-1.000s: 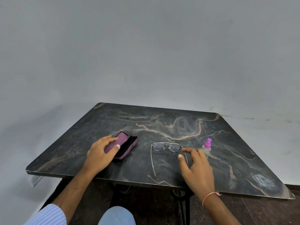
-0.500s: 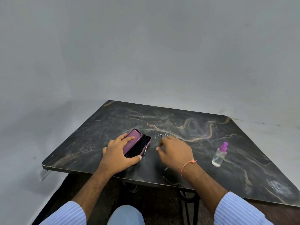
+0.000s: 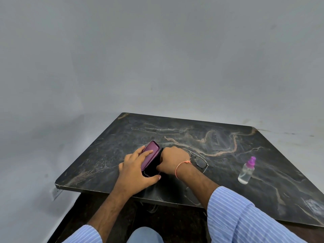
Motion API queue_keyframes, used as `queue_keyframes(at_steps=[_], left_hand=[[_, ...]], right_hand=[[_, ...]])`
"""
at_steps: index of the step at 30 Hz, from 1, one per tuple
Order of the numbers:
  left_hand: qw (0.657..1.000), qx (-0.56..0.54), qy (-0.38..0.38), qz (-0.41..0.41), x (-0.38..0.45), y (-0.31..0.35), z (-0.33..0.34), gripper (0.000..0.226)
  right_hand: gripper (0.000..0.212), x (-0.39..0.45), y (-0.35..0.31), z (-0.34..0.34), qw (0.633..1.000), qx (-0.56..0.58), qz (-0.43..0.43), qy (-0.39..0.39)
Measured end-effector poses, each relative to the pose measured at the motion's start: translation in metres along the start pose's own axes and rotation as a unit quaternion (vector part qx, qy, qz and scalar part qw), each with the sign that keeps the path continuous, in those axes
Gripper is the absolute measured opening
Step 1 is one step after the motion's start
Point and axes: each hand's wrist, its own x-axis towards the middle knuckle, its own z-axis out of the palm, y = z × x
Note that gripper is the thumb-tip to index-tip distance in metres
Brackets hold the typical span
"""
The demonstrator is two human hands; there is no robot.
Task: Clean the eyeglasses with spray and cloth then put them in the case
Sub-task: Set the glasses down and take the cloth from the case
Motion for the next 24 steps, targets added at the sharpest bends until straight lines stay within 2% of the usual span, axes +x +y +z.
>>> queue_keyframes(at_steps=[4,8,12,18,22,24], left_hand=[[1.000,-0.003,-0.002,-0.009,0.001,-0.001,0.001,0.105],[1.000,0.007,-0.013,-0.019,0.002,-0.002,0.002,0.112],[1.000,0.008,-0.017,-0.016,0.003,-0.004,0.003,0.116],[0.998,0.005,-0.036,-0.052,0.006,-0.003,0.004,0.115],[0.997,0.040,-0.040,-0.056,0.007,-0.003,0.004,0.107],[0.997,0.073,-0.008,-0.035,0.002,0.001,0.003,0.096]], right_hand=[[0.020,0.002,-0.002,0.003,0.999,0.030,0.015,0.004],[0.026,-0.001,0.003,0.005,0.999,0.050,0.010,0.008],[0.016,-0.015,0.014,0.002,0.987,0.147,0.013,0.056],[0.023,-0.043,0.045,-0.020,0.932,0.335,0.047,0.131],[0.010,-0.066,0.069,-0.032,0.872,0.468,0.065,0.126],[0.009,-0.079,0.079,-0.036,0.853,0.503,0.067,0.122]])
